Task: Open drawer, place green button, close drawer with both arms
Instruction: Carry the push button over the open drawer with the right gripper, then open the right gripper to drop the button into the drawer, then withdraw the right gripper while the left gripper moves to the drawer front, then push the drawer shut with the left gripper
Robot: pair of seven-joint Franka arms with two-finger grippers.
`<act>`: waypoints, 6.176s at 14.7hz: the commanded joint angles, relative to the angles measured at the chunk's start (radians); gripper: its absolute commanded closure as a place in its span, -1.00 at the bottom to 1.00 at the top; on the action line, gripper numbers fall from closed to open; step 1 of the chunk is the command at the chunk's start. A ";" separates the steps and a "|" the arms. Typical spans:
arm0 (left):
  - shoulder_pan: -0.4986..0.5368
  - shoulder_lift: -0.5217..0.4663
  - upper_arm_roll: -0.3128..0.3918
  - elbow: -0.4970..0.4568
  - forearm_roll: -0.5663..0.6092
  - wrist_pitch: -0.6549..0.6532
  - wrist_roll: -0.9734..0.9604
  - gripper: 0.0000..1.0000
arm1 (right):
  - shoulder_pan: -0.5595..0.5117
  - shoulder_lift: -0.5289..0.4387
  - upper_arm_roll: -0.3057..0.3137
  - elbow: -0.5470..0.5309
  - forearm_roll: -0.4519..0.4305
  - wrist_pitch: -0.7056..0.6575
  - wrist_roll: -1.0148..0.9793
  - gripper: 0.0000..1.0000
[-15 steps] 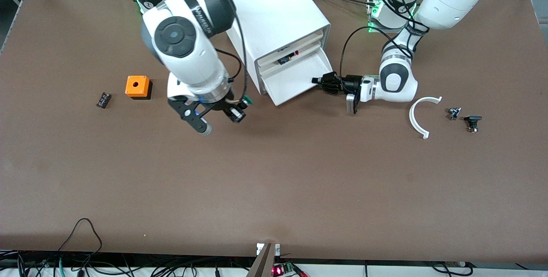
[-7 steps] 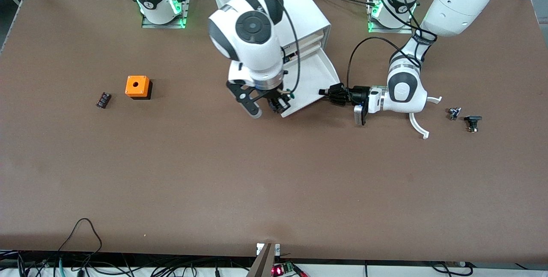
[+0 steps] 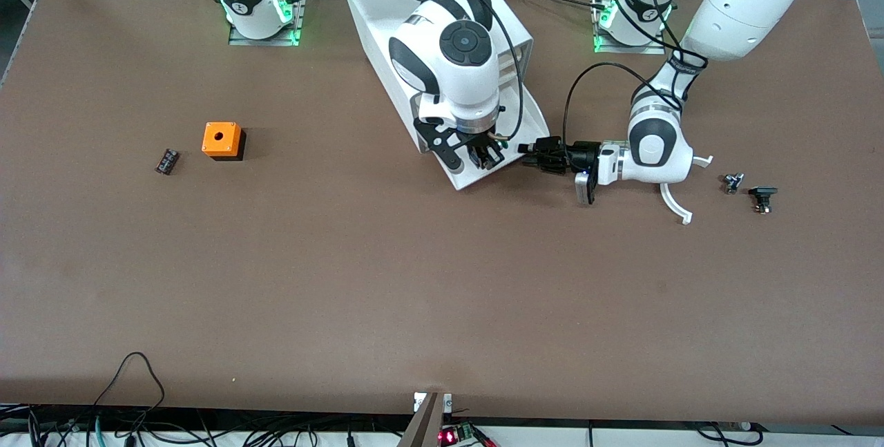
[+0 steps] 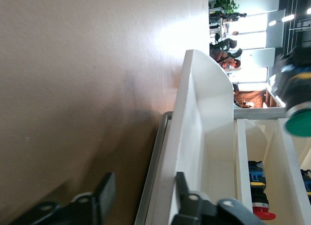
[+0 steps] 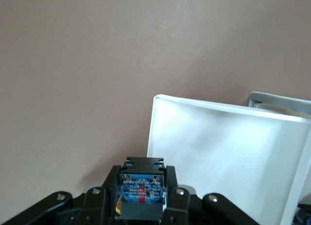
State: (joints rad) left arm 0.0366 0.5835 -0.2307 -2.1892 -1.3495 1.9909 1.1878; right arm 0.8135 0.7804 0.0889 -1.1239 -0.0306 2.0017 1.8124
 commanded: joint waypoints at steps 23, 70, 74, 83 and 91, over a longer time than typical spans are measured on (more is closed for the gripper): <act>0.171 -0.198 -0.016 0.298 0.654 -0.344 -0.810 -1.00 | -0.154 -0.064 -0.015 0.019 0.006 -0.139 -0.561 -1.00; -0.331 -0.128 -0.199 0.144 1.086 0.347 -2.036 -1.00 | -0.714 -0.806 -0.107 -0.524 0.031 -0.319 -1.671 -1.00; -0.333 -0.123 -0.234 0.144 1.084 0.344 -2.070 -1.00 | -0.714 -0.774 -0.104 -0.467 0.034 -0.354 -1.671 -1.00; -0.343 -0.119 -0.269 0.143 1.084 0.333 -2.151 -1.00 | -0.711 -0.770 -0.103 -0.465 0.038 -0.369 -1.702 -1.00; -0.253 -0.198 -0.257 0.262 1.168 0.143 -2.105 -1.00 | -0.711 -0.770 -0.101 -0.445 0.035 -0.380 -1.700 -1.00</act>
State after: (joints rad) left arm -0.2478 0.4259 -0.4930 -1.9833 -0.2298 2.2496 -0.9474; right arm 0.1040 0.0031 -0.0135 -1.5994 -0.0059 1.6494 0.1276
